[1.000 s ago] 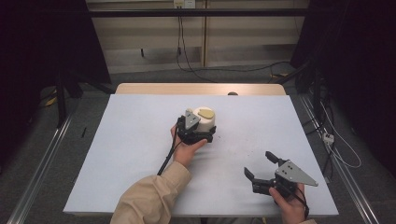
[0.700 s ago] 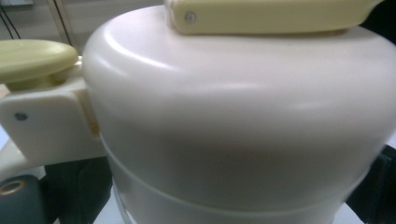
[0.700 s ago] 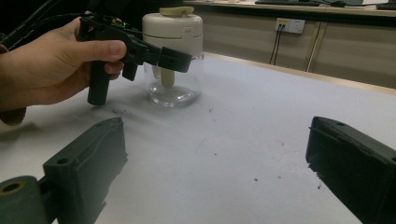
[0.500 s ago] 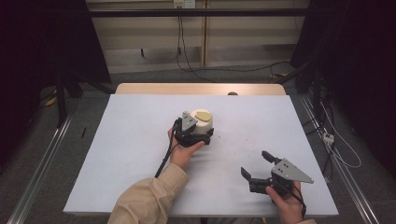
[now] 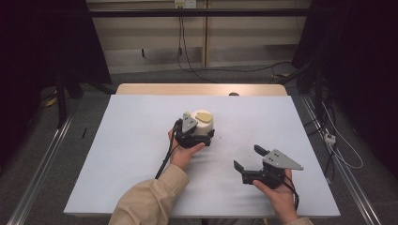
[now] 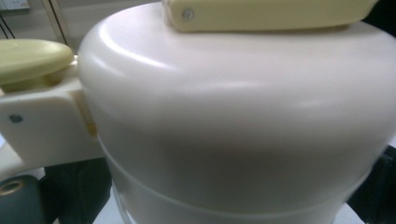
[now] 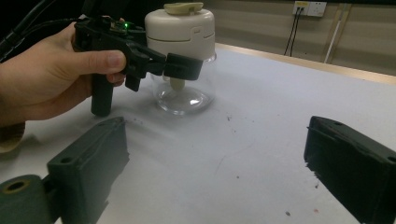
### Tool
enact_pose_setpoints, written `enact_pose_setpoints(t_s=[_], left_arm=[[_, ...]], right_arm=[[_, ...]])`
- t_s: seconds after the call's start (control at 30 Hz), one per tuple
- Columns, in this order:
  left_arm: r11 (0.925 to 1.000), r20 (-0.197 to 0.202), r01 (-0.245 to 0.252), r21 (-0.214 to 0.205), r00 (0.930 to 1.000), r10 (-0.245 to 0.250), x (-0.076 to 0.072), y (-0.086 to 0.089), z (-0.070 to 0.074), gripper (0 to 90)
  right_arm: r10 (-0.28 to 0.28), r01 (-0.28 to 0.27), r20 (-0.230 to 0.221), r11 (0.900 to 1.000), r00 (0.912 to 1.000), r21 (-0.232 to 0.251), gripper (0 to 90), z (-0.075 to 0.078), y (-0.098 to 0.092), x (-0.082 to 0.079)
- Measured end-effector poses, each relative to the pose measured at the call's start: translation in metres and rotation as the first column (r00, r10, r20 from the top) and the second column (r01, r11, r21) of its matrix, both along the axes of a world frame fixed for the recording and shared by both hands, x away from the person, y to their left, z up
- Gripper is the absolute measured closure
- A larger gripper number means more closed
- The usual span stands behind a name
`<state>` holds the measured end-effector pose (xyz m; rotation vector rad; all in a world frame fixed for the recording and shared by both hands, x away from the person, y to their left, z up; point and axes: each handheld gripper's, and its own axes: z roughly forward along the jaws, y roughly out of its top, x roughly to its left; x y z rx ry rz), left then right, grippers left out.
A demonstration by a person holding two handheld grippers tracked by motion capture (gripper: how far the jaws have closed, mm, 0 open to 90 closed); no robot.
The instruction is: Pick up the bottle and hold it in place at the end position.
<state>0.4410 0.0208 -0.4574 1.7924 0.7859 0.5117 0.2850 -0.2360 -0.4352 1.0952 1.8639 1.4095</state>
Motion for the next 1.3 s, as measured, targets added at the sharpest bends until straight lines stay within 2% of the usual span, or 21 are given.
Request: enact_pose_setpoints(t_s=[0.2, 0.47, 0.8, 1.07, 1.3], left_arm=[[1.0000, 0.002, -0.001, 0.002, 1.0000, 0.001, 0.000, 0.000, 0.000, 4.9], [1.0000, 0.002, -0.002, 0.000, 1.0000, 0.002, -0.001, 0.000, 0.000, 5.0], [1.0000, 0.003, -0.002, 0.002, 1.0000, 0.002, 0.000, 0.000, 0.000, 4.9], [1.0000, 0.002, -0.003, 0.002, 1.0000, 0.003, 0.000, 0.000, 0.000, 4.9], [1.0000, 0.002, -0.003, 0.002, 1.0000, 0.003, 0.000, 0.000, 0.000, 4.9]], right_arm=[[-0.010, 0.011, -0.047, 0.9998, 0.9988, 0.015, 10.1, 0.003, 0.004, 0.014], [-0.006, 0.008, -0.074, 0.9993, 0.9973, 0.036, 11.0, 0.005, 0.006, 0.027], [0.001, 0.004, -0.093, 0.9988, 0.9957, 0.049, 12.2, 0.010, 0.014, 0.042], [0.015, -0.013, -0.081, 0.9996, 0.9966, 0.025, 14.0, 0.020, 0.021, 0.052], [0.027, -0.025, -0.088, 0.9994, 0.9958, 0.025, 16.3, 0.024, 0.026, 0.061]])
